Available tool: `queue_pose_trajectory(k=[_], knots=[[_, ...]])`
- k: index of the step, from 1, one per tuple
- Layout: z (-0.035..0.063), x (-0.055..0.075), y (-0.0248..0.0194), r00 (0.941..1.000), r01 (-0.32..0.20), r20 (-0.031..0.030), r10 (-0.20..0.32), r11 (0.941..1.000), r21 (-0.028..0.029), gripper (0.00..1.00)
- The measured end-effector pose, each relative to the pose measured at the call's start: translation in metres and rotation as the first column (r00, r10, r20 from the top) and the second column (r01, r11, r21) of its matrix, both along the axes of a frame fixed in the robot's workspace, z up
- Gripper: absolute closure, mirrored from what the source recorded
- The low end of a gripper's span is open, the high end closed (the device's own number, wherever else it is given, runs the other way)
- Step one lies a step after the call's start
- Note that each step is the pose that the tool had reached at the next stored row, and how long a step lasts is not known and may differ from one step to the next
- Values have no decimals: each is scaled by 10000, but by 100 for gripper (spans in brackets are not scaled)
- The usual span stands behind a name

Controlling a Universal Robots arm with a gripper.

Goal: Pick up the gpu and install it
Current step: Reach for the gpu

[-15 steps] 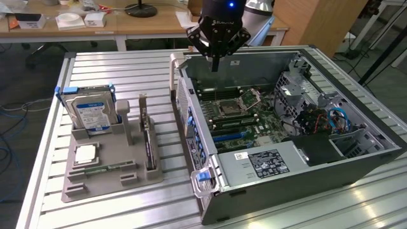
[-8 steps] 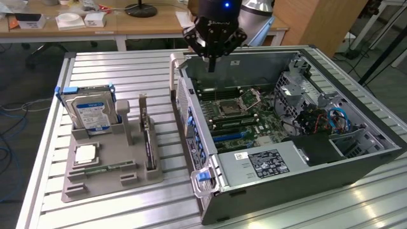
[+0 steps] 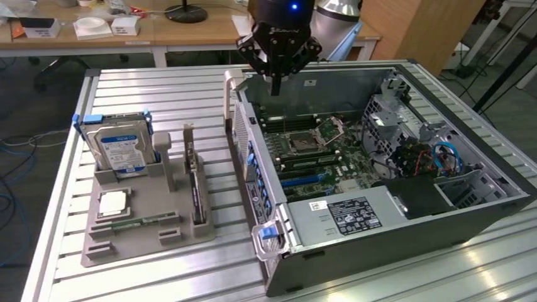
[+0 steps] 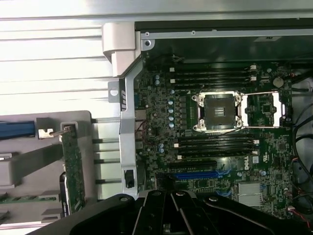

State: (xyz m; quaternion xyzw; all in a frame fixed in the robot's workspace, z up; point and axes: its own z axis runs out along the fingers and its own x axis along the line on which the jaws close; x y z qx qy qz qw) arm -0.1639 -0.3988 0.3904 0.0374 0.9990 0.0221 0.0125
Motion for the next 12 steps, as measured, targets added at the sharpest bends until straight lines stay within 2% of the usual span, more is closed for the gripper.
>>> queue_pose_trajectory(k=[12], knots=[[-6,-86,0,10000,-1,0,1,10000,-1,89]])
